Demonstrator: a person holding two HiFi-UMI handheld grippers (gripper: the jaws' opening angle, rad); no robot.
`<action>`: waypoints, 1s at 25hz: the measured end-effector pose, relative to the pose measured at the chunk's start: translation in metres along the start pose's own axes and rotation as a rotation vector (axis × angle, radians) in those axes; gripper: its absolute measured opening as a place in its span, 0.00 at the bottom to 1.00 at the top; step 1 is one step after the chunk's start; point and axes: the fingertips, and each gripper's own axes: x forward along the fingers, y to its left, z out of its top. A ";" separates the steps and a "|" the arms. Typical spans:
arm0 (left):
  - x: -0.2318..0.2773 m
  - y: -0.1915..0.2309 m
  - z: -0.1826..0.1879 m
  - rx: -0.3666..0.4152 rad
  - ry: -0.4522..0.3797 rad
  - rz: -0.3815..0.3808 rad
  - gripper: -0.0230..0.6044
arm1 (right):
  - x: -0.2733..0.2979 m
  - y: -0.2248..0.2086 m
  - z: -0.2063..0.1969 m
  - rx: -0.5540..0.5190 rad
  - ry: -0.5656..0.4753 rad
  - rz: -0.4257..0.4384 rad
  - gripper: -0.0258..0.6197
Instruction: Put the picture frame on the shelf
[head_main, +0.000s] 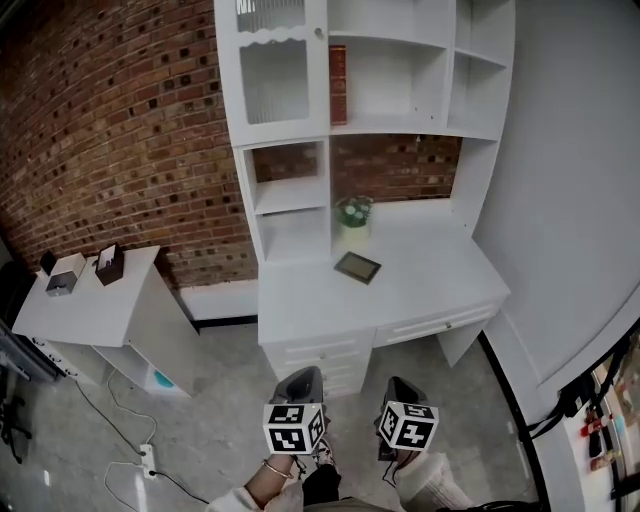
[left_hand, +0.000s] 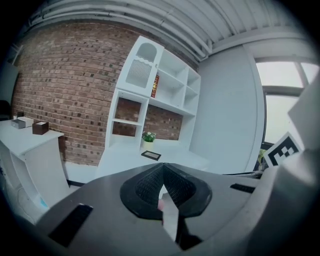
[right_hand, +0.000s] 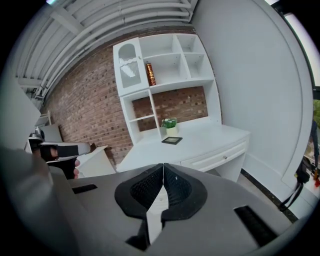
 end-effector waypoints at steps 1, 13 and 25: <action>0.010 0.005 0.005 -0.003 0.000 0.000 0.05 | 0.010 0.003 0.005 -0.010 0.004 0.006 0.08; 0.116 0.049 0.056 -0.001 0.007 -0.023 0.05 | 0.110 -0.002 0.068 -0.010 0.002 -0.021 0.08; 0.204 0.088 0.080 -0.016 0.032 -0.045 0.05 | 0.192 -0.013 0.100 0.000 0.024 -0.061 0.08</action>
